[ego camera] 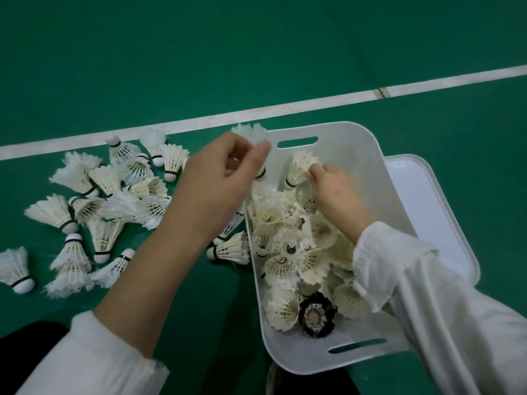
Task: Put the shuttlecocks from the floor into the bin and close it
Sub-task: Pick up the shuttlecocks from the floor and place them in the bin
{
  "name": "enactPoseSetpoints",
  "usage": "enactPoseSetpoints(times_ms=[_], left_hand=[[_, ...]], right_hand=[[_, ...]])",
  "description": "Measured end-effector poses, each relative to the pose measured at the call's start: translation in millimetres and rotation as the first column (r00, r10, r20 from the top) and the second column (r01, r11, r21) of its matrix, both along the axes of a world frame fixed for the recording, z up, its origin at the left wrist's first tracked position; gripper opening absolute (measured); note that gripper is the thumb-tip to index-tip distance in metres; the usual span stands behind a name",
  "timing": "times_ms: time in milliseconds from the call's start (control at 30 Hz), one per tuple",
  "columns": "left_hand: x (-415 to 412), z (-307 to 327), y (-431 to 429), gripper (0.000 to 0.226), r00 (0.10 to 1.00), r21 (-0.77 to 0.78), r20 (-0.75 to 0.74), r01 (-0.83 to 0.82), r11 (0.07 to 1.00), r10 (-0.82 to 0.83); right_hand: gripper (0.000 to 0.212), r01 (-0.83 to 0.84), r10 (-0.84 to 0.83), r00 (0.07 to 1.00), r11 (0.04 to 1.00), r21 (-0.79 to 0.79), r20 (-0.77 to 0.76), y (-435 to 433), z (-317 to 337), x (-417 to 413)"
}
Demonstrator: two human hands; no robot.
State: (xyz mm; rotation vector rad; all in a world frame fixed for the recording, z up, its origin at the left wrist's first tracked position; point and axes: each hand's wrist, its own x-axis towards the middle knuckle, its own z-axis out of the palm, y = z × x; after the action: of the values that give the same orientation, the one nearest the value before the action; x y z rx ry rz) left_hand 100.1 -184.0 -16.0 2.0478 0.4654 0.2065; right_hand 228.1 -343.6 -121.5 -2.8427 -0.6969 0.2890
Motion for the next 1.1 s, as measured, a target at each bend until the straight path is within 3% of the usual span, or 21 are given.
enactPoseSetpoints(times_ms=[167, 433, 600, 667, 733, 800, 867, 900, 967, 1033, 1100], left_hand=[[5, -20, -4, 0.006, 0.983, 0.221, -0.100, 0.173, 0.960, -0.154], [-1, -35, -8, 0.007, 0.993, 0.310, -0.004, 0.111, 0.944, -0.116], [0, -38, -11, 0.007, 0.991, 0.285, -0.007, 0.130, 0.950, -0.133], [1, -41, -12, 0.007, 0.988, 0.269, -0.006, 0.150, 0.951, -0.154], [2, -44, -14, 0.008, 0.985, 0.272, -0.013, 0.169, 0.947, -0.172], [4, -46, -15, 0.008, 0.984, 0.264, -0.016, 0.177, 0.948, -0.179], [5, -47, -17, 0.007, 0.981, 0.255, -0.013, 0.193, 0.947, -0.196], [6, -47, -18, 0.007, 0.977, 0.254, -0.012, 0.207, 0.945, -0.211], [7, -45, -20, 0.007, 0.970, 0.252, -0.008, 0.237, 0.938, -0.243], [6, -39, -18, 0.011, 0.972, 0.251, 0.000, 0.226, 0.941, -0.234], [1, -33, -4, 0.019, 0.997, 0.227, 0.018, 0.075, 0.971, -0.081]], right_hand=[[0.027, -0.053, 0.055, 0.997, 0.998, -0.040, 0.051, 6, 4, 2], [0.024, 0.008, 0.016, 0.974, 0.994, -0.108, 0.224, -20, 3, 0], [0.028, 0.023, -0.033, 0.999, 0.973, -0.229, -0.040, -20, -16, -1], [0.032, 0.024, -0.039, 0.998, 0.966, -0.259, -0.055, -17, -15, -1], [0.040, 0.026, -0.022, 0.999, 0.985, -0.169, 0.024, -15, -2, -6], [0.048, -0.031, 0.024, 0.998, 0.995, 0.100, 0.062, -12, 21, -18], [0.054, -0.097, 0.153, 0.978, 0.936, 0.339, -0.142, -7, 49, -34], [0.052, -0.122, 0.224, 0.944, 0.921, 0.371, -0.244, -3, 58, -40], [0.031, -0.232, 0.316, 0.912, 0.923, 0.306, -0.262, -1, 61, -44], [0.017, -0.182, 0.226, 0.962, 0.949, 0.258, -0.155, -3, 55, -38], [0.020, 0.024, 0.013, 0.992, 0.956, 0.291, -0.125, -4, 48, -27]])
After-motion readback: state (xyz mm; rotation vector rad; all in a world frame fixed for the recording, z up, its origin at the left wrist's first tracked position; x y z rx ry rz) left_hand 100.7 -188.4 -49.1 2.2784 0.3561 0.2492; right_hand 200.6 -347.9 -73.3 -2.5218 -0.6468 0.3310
